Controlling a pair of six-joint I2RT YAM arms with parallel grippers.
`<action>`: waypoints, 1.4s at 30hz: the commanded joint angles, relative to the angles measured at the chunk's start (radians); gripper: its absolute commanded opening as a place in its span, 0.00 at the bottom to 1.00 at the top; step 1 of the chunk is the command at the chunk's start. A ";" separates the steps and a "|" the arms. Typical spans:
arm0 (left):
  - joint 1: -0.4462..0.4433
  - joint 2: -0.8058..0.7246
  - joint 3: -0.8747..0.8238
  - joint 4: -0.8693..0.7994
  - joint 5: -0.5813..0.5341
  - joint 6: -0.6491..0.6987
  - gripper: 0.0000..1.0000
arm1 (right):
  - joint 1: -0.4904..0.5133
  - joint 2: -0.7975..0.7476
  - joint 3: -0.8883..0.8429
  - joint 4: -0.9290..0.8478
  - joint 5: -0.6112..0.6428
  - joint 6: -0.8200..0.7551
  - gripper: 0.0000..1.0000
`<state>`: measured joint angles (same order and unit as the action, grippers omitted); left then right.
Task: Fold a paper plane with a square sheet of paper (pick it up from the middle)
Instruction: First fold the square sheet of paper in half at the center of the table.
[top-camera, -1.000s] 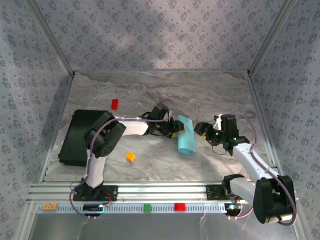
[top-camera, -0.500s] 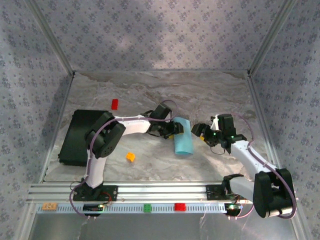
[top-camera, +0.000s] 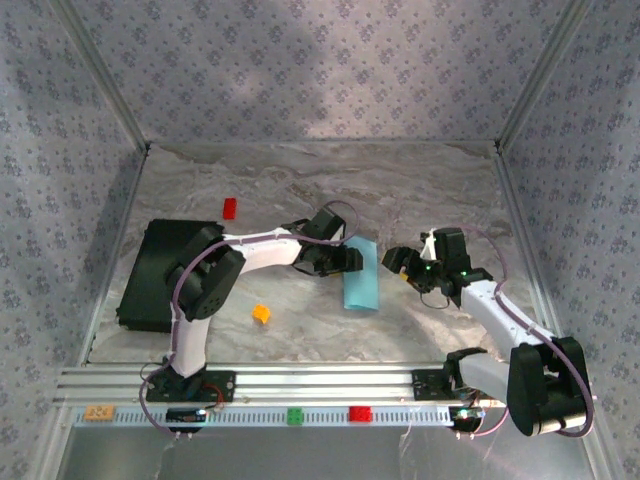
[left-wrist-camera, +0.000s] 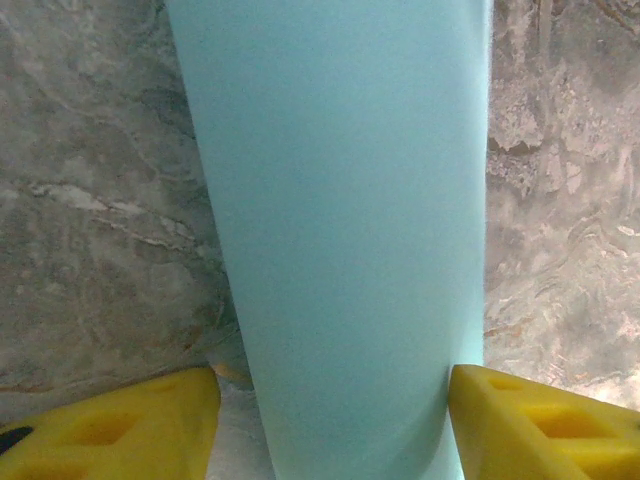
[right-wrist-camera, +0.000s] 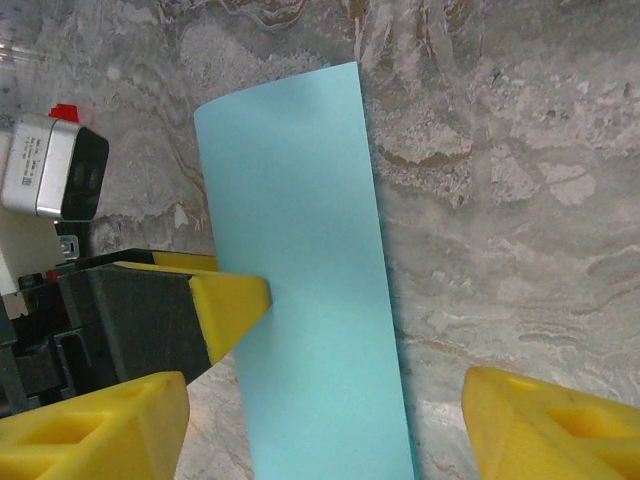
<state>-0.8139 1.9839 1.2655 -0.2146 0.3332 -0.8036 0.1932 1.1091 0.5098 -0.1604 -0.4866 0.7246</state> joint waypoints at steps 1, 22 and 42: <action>0.003 -0.026 0.004 -0.069 -0.072 0.005 0.60 | 0.013 0.008 0.018 -0.006 -0.001 0.003 0.72; 0.026 0.022 0.023 -0.157 -0.110 0.016 0.52 | 0.046 0.025 -0.006 0.012 0.047 0.022 0.72; 0.025 0.107 0.106 -0.247 -0.106 0.093 0.58 | 0.048 0.032 -0.006 0.007 0.060 0.024 0.71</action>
<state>-0.8043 2.0270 1.3670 -0.3912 0.2806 -0.7425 0.2348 1.1351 0.5091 -0.1493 -0.4408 0.7406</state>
